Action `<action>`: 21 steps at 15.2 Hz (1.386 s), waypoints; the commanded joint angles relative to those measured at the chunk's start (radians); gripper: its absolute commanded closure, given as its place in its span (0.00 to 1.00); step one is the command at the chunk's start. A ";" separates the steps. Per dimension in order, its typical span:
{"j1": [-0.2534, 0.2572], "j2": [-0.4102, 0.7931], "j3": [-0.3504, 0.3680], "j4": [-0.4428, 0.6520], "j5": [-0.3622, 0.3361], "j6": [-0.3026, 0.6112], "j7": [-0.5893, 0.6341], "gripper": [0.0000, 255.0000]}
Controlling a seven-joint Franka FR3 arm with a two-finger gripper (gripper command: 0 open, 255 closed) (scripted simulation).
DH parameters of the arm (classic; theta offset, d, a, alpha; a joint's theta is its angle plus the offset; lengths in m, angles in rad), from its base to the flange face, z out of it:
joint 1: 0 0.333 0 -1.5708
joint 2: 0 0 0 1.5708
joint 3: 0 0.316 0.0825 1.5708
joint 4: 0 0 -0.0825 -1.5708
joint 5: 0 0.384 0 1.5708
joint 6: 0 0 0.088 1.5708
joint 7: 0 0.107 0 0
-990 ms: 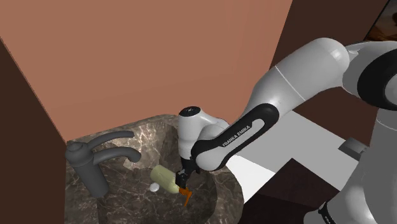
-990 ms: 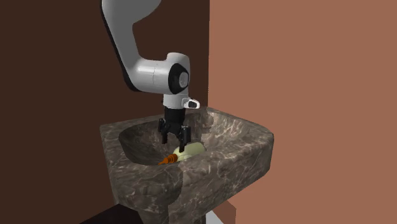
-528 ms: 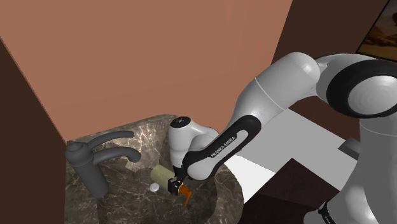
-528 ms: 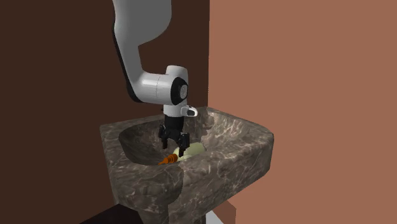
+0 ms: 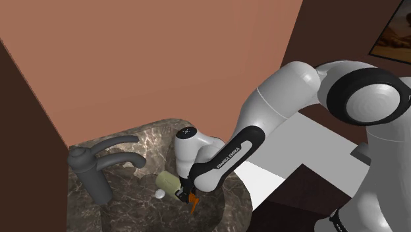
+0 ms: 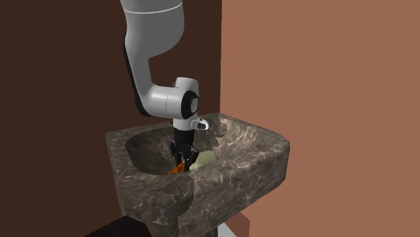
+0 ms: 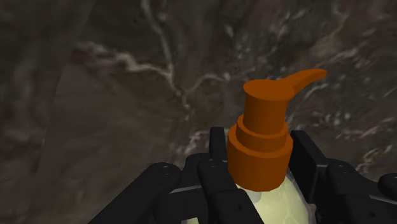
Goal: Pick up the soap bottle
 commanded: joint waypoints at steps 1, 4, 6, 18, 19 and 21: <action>0.000 0.001 0.000 0.000 0.000 0.001 0.000 1.00; 0.000 0.001 0.000 0.000 0.000 0.000 0.000 1.00; 0.000 0.001 0.000 0.000 0.000 0.000 0.000 1.00; -0.025 -0.125 0.032 -0.015 0.040 -0.107 -0.020 1.00; -0.027 -0.135 0.035 -0.015 0.044 -0.118 -0.021 1.00; -0.031 -0.156 0.040 -0.015 0.051 -0.138 -0.025 1.00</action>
